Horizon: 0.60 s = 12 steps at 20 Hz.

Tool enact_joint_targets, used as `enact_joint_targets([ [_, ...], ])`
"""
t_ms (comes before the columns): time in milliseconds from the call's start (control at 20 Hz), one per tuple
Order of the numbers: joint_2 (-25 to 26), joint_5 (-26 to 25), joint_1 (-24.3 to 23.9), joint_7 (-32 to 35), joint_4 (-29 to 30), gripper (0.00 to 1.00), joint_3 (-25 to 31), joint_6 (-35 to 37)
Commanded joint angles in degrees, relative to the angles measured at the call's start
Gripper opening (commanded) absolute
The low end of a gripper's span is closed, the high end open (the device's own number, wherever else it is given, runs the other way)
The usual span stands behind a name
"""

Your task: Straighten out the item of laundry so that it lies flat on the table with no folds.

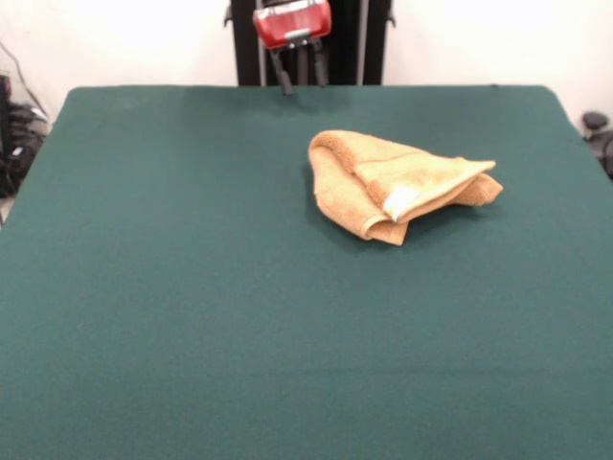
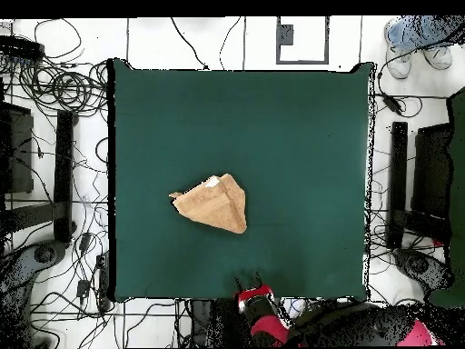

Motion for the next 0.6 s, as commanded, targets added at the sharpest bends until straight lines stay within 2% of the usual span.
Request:
enact_joint_targets([
  [50,1.25,7.26,4.47,10.23,-3.93,1.0,7.93,-2.79],
  [350,-0.07,17.14,11.16,10.14,-3.78,1.0,7.25,-7.61],
  [600,-1.94,23.12,15.89,11.23,-4.2,1.0,8.49,-8.78],
])
